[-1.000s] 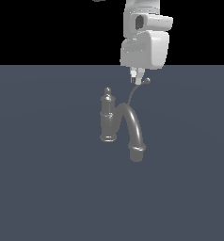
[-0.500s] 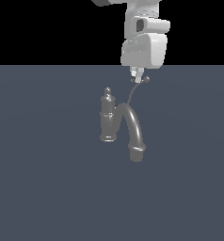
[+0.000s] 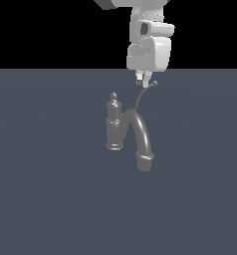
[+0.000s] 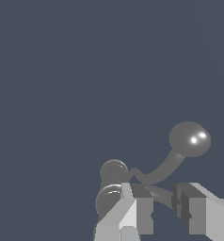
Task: Turn on the faucet by rotating a designated handle.
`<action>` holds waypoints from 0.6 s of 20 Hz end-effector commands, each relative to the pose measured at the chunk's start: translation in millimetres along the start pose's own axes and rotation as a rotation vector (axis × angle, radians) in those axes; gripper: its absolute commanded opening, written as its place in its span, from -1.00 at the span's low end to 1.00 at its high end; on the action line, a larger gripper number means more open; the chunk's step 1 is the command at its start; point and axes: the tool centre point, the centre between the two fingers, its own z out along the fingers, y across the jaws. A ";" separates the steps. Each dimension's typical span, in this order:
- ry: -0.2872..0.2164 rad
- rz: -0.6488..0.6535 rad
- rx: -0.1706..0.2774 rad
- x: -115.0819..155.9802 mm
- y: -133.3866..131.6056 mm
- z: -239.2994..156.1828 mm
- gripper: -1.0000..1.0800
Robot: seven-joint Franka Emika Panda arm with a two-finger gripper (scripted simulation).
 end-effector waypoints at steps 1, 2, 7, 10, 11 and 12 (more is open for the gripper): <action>0.003 0.009 0.002 6.4 -7.0 1.0 -1.00; 0.003 0.011 0.002 7.3 -9.7 1.1 -1.00; 0.005 0.018 0.001 11.5 -23.0 1.4 -1.00; 0.006 0.022 0.001 14.0 -30.7 1.6 -1.00; 0.006 0.024 0.001 14.9 -33.3 1.6 -1.00; 0.007 0.025 0.001 15.7 -35.8 1.7 -1.00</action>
